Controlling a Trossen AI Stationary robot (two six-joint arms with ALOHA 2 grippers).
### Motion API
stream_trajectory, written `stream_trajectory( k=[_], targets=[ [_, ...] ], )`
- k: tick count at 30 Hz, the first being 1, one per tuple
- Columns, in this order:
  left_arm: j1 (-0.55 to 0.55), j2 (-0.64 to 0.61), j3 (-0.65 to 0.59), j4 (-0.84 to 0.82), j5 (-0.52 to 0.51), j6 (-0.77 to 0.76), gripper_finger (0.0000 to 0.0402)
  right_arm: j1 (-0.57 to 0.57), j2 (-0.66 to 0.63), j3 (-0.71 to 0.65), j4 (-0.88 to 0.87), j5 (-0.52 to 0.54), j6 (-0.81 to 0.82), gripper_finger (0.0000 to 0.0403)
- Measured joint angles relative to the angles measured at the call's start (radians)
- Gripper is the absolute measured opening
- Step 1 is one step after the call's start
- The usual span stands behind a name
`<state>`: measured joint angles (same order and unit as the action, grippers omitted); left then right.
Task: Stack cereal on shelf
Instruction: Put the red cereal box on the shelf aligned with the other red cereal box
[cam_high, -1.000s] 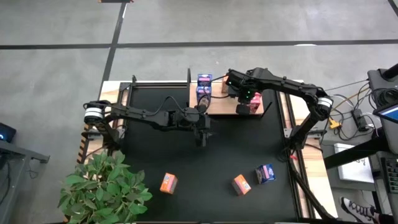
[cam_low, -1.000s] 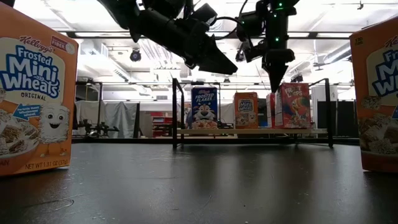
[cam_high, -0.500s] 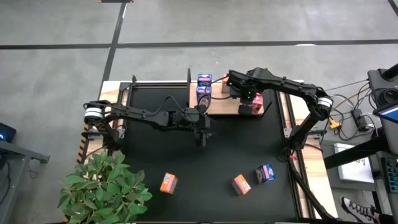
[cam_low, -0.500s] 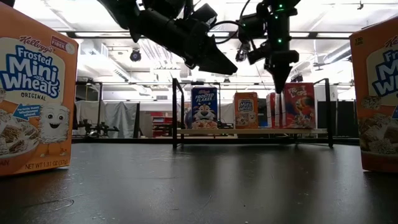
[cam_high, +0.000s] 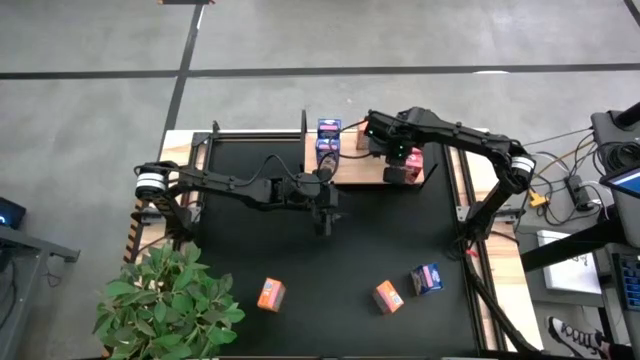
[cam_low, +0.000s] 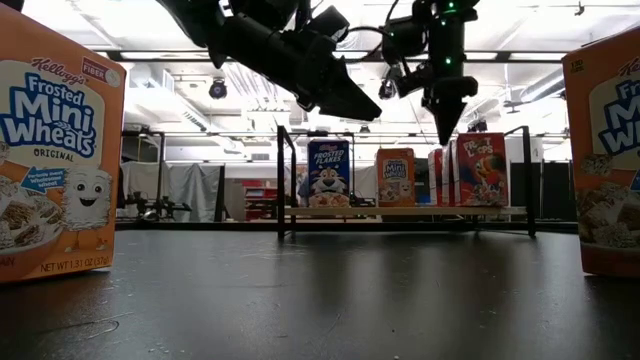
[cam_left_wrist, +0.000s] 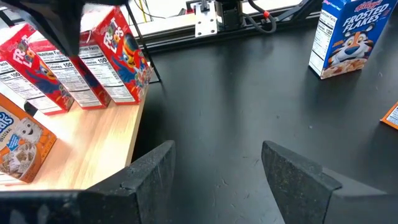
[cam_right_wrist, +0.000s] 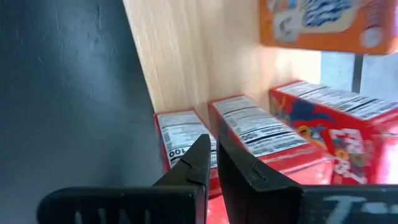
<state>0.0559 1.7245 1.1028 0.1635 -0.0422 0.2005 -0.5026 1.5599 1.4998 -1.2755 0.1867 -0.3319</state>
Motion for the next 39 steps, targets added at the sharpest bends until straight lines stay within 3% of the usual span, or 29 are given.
stream_trajectory(
  k=[8, 12, 14, 20, 30, 35, 39],
  targets=[
    [0.000, 0.000, 0.000, -0.003, 0.000, 0.000, 0.0223, 0.022, -0.026, 0.099, -0.028, -0.013, 0.059, 0.0018],
    [0.000, 0.000, 0.000, -0.010, 0.000, 0.000, 0.0223, 0.032, -0.078, 0.094, -0.032, -0.146, 0.118, 0.0018],
    [0.000, 0.000, 0.000, -0.012, 0.000, 0.000, 0.0223, 0.037, -0.110, 0.070, -0.030, -0.218, 0.158, 0.0018],
    [0.000, 0.000, 0.000, -0.016, 0.000, 0.001, 0.0223, 0.072, -0.212, -0.104, 0.022, -0.228, 0.253, 0.0018],
    [0.000, 0.000, -0.001, -0.016, 0.000, 0.001, 0.0223, 0.099, -0.325, -0.496, 0.298, -0.134, 0.289, 0.0018],
    [0.000, 0.000, -0.001, -0.016, 0.000, 0.001, 0.0223, 0.099, -0.322, -0.564, 0.310, 0.017, 0.291, 0.0018],
    [0.000, 0.000, -0.002, -0.016, 0.000, 0.001, 0.0223, 0.098, -0.322, -0.570, 0.321, 0.050, 0.277, 0.0018]
  ],
)
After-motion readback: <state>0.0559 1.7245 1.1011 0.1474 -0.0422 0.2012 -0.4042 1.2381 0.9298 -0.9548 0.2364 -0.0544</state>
